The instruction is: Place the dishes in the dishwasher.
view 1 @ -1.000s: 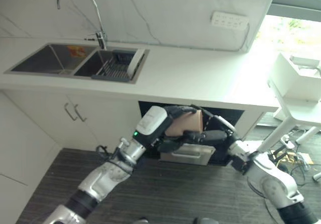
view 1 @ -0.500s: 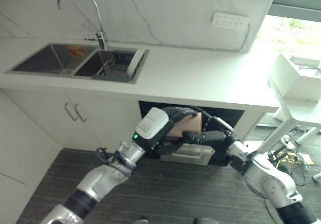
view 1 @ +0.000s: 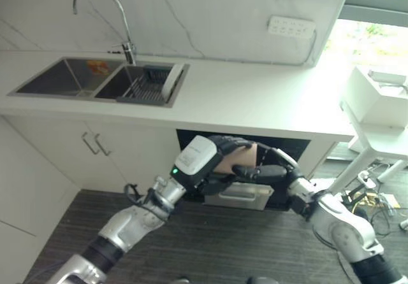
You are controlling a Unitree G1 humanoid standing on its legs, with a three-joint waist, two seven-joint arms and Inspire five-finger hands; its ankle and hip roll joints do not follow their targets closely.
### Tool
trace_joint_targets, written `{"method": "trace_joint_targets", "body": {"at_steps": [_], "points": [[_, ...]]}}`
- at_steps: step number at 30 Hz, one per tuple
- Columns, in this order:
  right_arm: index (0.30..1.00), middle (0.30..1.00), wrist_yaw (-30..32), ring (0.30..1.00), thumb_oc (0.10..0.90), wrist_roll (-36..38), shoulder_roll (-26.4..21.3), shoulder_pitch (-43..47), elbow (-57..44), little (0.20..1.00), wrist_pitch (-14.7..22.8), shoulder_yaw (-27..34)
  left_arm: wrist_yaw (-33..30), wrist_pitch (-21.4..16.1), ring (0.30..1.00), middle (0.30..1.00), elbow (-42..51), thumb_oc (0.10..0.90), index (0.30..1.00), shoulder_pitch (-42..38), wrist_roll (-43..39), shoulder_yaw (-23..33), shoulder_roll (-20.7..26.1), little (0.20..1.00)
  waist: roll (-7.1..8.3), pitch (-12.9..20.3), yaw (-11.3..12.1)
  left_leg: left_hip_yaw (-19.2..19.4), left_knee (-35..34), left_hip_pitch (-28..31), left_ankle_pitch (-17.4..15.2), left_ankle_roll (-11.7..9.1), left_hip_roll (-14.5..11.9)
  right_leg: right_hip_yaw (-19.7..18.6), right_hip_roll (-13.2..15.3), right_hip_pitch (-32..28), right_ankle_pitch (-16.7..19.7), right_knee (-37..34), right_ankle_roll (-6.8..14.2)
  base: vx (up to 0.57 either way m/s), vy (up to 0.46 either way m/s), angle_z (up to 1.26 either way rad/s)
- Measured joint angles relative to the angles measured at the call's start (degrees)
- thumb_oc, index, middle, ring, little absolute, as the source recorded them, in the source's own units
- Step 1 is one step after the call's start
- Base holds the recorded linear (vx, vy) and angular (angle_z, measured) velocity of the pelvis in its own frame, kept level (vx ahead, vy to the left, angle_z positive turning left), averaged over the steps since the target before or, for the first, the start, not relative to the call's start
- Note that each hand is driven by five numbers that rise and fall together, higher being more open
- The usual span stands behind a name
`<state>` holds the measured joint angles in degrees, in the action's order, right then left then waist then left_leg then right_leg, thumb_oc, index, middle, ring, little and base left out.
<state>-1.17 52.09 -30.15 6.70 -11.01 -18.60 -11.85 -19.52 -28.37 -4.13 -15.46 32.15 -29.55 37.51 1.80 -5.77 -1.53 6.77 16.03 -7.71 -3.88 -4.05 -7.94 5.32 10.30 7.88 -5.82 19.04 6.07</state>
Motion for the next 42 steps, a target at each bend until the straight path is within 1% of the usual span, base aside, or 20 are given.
{"method": "trace_joint_targets", "body": {"at_steps": [1,2,6,8,11,15,18,19,21,23,26,29,31,32,35,37,38,39,40,42], "points": [[0.300,0.300,0.5,0.300,0.400,-0.3,0.4,0.0,0.0,0.300,0.0,-0.1,0.0,0.3,0.512,0.512,0.0,0.541,0.512,0.0,0.0,0.0,0.0,0.512,0.00,0.0,0.0,0.1,0.0,0.0,0.0,0.0,0.0,-0.1,0.0,0.1,0.0,0.0,0.0,0.00,0.005,-0.06],[0.300,0.300,1.0,0.300,0.400,-0.3,0.4,0.0,0.0,0.300,0.1,-0.4,0.1,0.6,0.900,0.900,0.0,0.800,0.900,0.0,0.0,0.0,0.0,0.900,0.00,0.0,0.0,0.2,0.0,0.0,0.0,0.0,0.0,-0.2,0.0,0.1,0.0,0.0,0.0,0.01,0.007,-0.03],[0.300,0.300,2.3,0.300,0.400,-3.0,1.0,0.0,0.0,0.300,1.7,-1.0,-0.3,1.5,0.900,0.900,0.0,0.800,0.900,0.4,-0.4,0.1,-0.7,0.900,0.00,0.0,0.1,0.3,-0.1,0.0,0.0,0.0,0.0,-0.2,0.0,0.2,0.0,0.0,0.0,0.00,0.000,0.00],[0.300,0.300,3.0,0.300,0.400,-3.8,1.8,0.5,0.0,0.300,2.4,-1.0,-0.2,1.5,0.900,0.900,0.1,0.800,0.900,0.5,-0.4,-0.1,-0.7,0.900,0.00,0.0,0.1,0.3,-0.1,0.0,0.0,0.0,0.0,-0.2,0.0,0.2,0.0,0.0,0.0,0.00,0.000,0.00],[0.300,0.300,4.4,0.300,0.400,-4.9,2.7,0.5,0.0,0.300,4.8,-0.8,-0.2,0.8,0.900,0.900,1.8,0.800,0.900,1.6,-0.6,1.0,-0.7,0.900,0.00,0.0,0.1,0.4,-0.3,-0.1,0.0,0.0,0.0,-0.2,0.0,0.4,0.0,0.0,0.0,0.00,0.000,0.00],[0.300,0.300,5.6,0.300,0.400,-5.8,2.8,0.5,0.0,0.300,7.0,1.0,-0.5,-0.8,0.900,0.900,4.6,0.800,0.900,6.2,-2.5,6.0,-0.6,0.900,-0.01,0.0,0.1,0.4,-0.6,0.0,0.3,-0.5,0.0,-0.2,0.0,0.5,0.0,0.0,0.0,0.00,0.000,0.00],[0.300,0.300,7.7,0.300,0.400,-7.1,2.8,0.4,0.0,0.300,8.8,6.4,-1.3,-0.5,0.900,0.900,4.2,0.800,0.900,9.5,-3.0,11.0,-0.6,0.900,-0.02,0.0,0.3,0.4,-1.0,0.0,0.4,-0.4,0.0,-0.1,0.0,0.6,0.0,-0.1,0.0,0.00,0.000,0.00],[0.300,0.300,8.0,0.300,0.400,-7.1,2.8,0.4,0.0,0.300,9.8,8.4,-1.5,-0.5,0.900,0.900,4.0,0.800,0.900,10.8,-4.7,12.5,-0.6,0.900,-0.02,0.0,0.3,0.4,-1.2,0.2,0.5,-0.4,0.0,-0.1,0.0,0.5,0.0,-0.2,0.0,0.00,0.000,0.00],[0.300,0.300,9.0,0.300,0.400,-7.2,2.7,0.4,0.0,0.300,11.3,10.6,-1.7,-0.4,0.900,0.900,3.8,0.800,0.900,12.0,-5.3,14.4,-0.6,0.900,-0.03,0.0,0.3,0.5,-1.4,0.4,0.5,-0.4,0.0,-0.1,0.0,0.4,0.0,-0.2,0.1,0.00,0.000,0.00],[0.300,0.300,9.9,0.300,0.400,-8.3,2.7,0.4,0.0,0.300,12.3,11.5,-1.8,-0.5,0.900,0.900,3.8,0.800,0.900,12.8,-7.2,15.3,-0.7,0.900,-0.05,0.0,0.3,0.5,-1.5,0.6,0.5,-0.4,0.0,-0.1,0.0,0.2,0.0,-0.3,0.1,0.00,0.000,0.00],[0.300,0.300,10.4,0.300,0.400,-9.2,2.7,-0.1,0.1,0.300,13.2,11.6,-2.6,-0.6,0.900,0.900,3.8,0.800,0.900,12.8,-7.4,16.5,-0.6,0.900,-0.06,0.0,0.2,0.5,-1.7,0.8,0.5,-0.4,0.0,-0.1,0.0,0.1,-0.1,-0.4,0.1,0.00,0.000,0.00],[0.300,0.300,11.2,0.300,0.400,-9.1,2.7,-2.2,0.4,0.300,13.4,11.8,-2.7,-0.6,0.900,0.900,3.8,0.800,0.900,12.9,-11.8,19.2,-1.0,0.900,-0.06,-0.1,0.2,0.5,-1.9,0.8,0.5,-0.4,0.0,0.0,-0.1,-0.1,-0.1,-0.8,0.0,0.00,0.000,0.00],[0.300,0.300,11.1,0.300,0.400,-9.1,2.8,-3.7,0.7,0.300,13.4,12.7,-2.2,-0.5,0.900,0.900,3.8,0.800,0.900,13.1,-14.1,21.3,-2.9,0.900,-0.05,-0.1,0.2,0.5,-2.0,0.8,0.5,-0.4,0.0,0.0,-0.1,-0.2,-0.1,-1.0,0.0,0.00,0.000,0.00],[0.300,0.300,11.0,0.300,0.400,-9.0,2.8,-4.4,0.7,0.300,13.4,12.9,-1.8,-0.3,0.900,0.900,3.9,0.800,0.900,13.4,-15.4,21.5,-2.8,0.900,-0.04,-0.1,0.2,0.5,-2.0,0.8,0.5,-0.4,0.0,0.0,-0.1,-0.2,-0.1,-1.0,0.1,0.00,0.000,0.00],[0.300,0.300,8.4,0.300,0.400,-8.0,2.9,-5.7,0.7,0.300,13.4,13.1,4.4,2.2,0.900,0.900,3.6,0.800,0.900,14.6,-16.2,20.5,-2.8,0.900,-0.05,-0.1,-0.1,0.6,-2.3,0.8,0.6,-0.5,0.0,0.0,-0.2,-0.1,0.0,-1.2,0.1,0.00,0.000,0.00],[0.300,0.300,6.3,0.300,0.400,-5.5,3.6,-6.2,0.7,0.300,13.4,13.1,7.4,3.5,0.900,0.900,2.9,0.800,0.900,14.5,-16.3,19.5,-2.7,0.900,-0.10,-0.1,-0.4,0.7,-2.3,0.9,0.6,-0.6,0.0,-0.1,-0.2,0.3,0.0,-1.2,0.1,0.00,-0.004,-0.02],[0.300,0.300,4.8,0.300,0.400,-3.6,4.8,-6.4,0.7,0.300,13.4,13.0,10.1,5.5,0.900,0.900,2.2,0.800,0.900,14.2,-17.1,18.6,-2.5,0.900,-0.14,-0.1,-0.6,0.8,-2.3,0.9,0.6,-0.6,-0.1,-0.1,-0.2,0.3,0.0,-1.2,0.1,-0.01,-0.015,-0.04],[0.300,0.300,2.2,0.300,0.400,-1.3,5.9,-6.4,0.7,0.300,13.5,12.0,13.5,8.9,0.900,0.900,0.1,0.800,0.900,14.0,-18.5,16.1,-2.4,0.900,-0.20,-0.2,-1.4,0.8,-2.3,0.9,0.7,-0.7,-0.1,-0.1,-0.2,0.3,0.0,-1.2,0.2,0.00,-0.015,-0.04],[0.300,0.300,1.3,0.300,0.400,-0.9,6.0,-6.4,0.6,0.300,13.5,11.8,14.7,10.3,0.900,0.900,-1.0,0.800,0.900,13.7,-18.5,14.9,-2.4,0.900,-0.21,-0.2,-1.6,0.9,-2.4,0.9,0.7,-0.7,-0.1,-0.3,-0.3,0.6,0.0,-1.2,0.2,0.00,-0.009,-0.07],[0.300,0.300,-0.8,0.300,0.400,0.4,6.2,-6.3,0.5,0.300,13.6,11.8,18.1,14.8,0.900,0.900,-3.4,0.800,0.900,13.5,-18.6,12.0,-2.4,0.900,-0.25,-0.2,-1.9,1.5,-2.5,0.9,0.7,-0.7,-0.3,-0.7,-0.4,0.7,0.1,-1.2,0.3,0.00,0.001,-0.11]]}}
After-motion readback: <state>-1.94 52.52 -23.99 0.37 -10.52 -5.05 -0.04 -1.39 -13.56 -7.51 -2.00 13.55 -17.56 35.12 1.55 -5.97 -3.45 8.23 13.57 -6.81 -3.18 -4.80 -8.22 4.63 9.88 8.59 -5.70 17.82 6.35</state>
